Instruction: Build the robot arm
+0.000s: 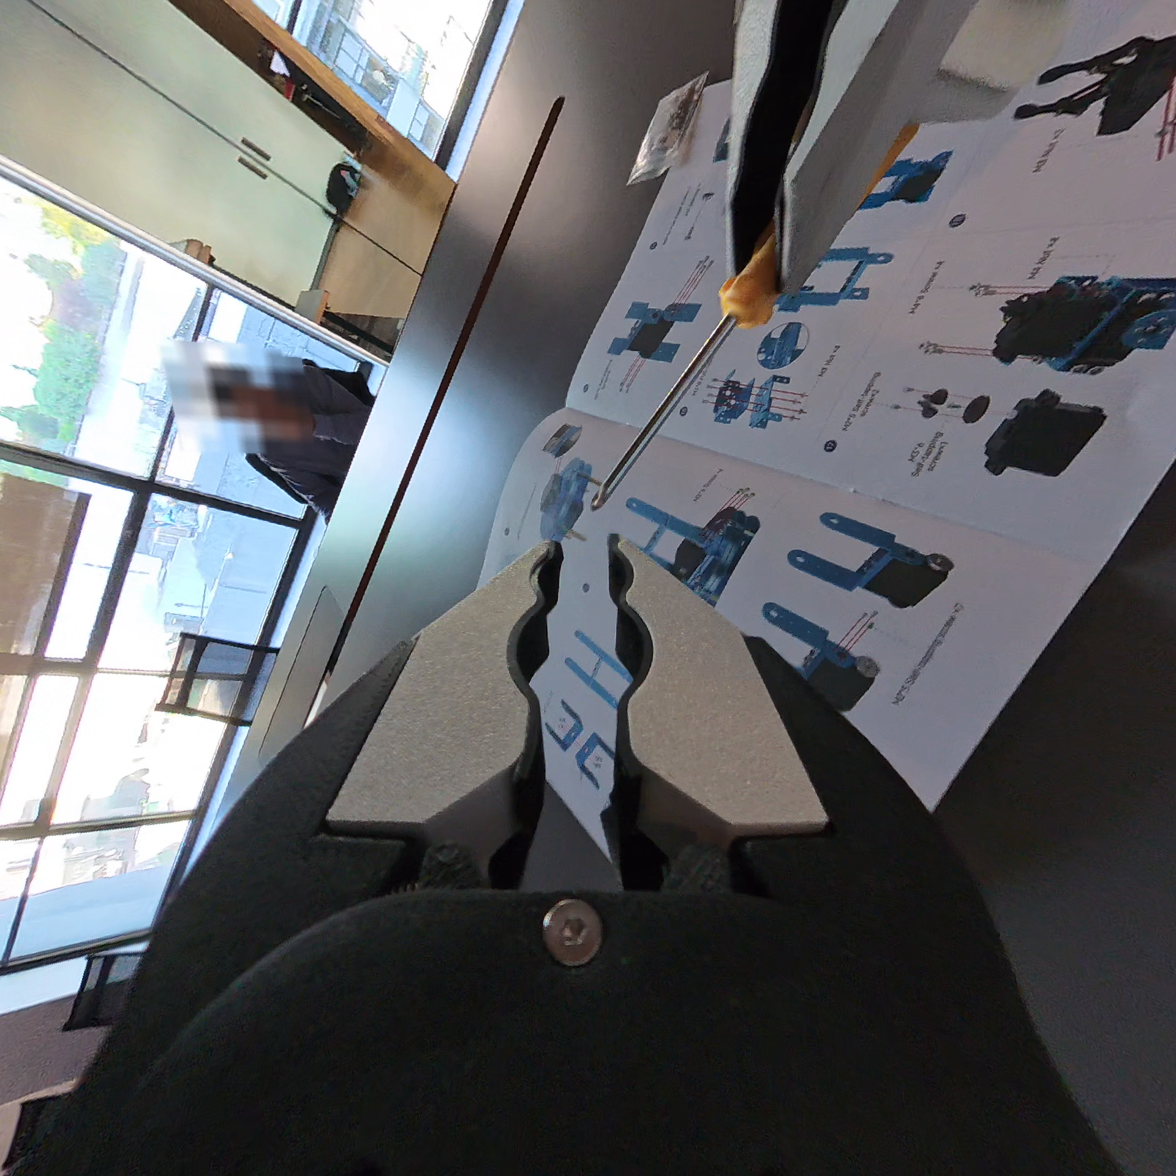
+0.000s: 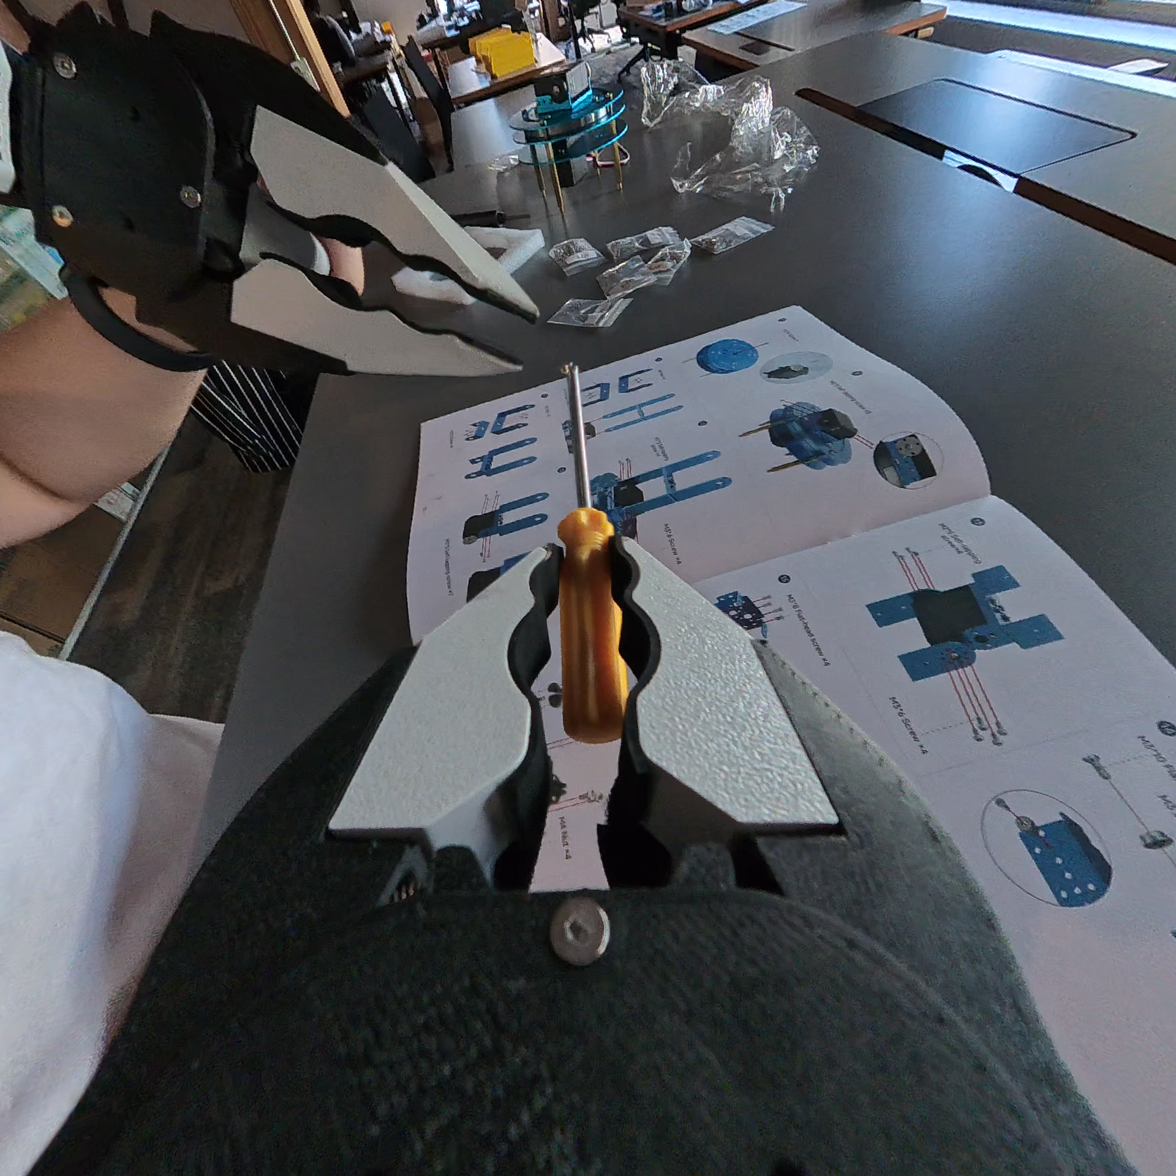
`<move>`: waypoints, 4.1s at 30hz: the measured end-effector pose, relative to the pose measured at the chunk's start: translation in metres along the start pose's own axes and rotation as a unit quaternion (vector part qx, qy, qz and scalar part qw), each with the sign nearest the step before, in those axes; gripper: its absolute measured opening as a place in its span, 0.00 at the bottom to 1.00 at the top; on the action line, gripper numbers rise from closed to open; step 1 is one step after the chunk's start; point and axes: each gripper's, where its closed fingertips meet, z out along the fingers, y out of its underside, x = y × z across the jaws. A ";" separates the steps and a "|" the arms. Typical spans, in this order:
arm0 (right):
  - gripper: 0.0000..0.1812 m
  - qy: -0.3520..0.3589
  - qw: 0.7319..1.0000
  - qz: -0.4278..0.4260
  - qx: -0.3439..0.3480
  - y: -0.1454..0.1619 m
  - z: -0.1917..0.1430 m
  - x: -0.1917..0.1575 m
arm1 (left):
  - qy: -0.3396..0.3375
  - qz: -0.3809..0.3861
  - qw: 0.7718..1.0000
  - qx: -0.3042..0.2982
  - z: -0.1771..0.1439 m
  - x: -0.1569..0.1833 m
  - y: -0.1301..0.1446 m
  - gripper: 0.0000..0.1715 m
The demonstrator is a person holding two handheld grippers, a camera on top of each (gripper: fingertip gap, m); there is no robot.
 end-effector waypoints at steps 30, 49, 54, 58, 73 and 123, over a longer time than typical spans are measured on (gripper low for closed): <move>0.08 0.001 0.999 -0.031 -0.011 0.002 -0.002 0.001 | 0.024 0.019 1.000 0.004 0.015 0.005 -0.012 0.04; 0.07 0.084 0.974 -0.199 0.072 -0.012 -0.007 0.015 | 0.127 -0.646 0.710 0.249 0.002 -0.018 -0.012 0.14; 0.07 0.116 0.948 -0.284 0.088 -0.010 -0.005 0.015 | 0.167 -0.664 0.679 0.265 0.010 -0.010 -0.004 0.13; 0.07 0.124 0.940 -0.306 0.086 -0.008 -0.002 0.016 | 0.188 -0.653 0.671 0.297 0.007 -0.008 -0.007 0.16; 0.07 0.107 0.941 -0.309 0.091 -0.008 0.000 0.011 | 0.110 -0.585 0.755 0.275 0.011 -0.009 -0.004 0.11; 0.08 -0.254 0.950 0.121 0.134 -0.027 -0.022 -0.032 | -0.056 -0.318 0.870 0.373 -0.049 -0.008 -0.050 0.12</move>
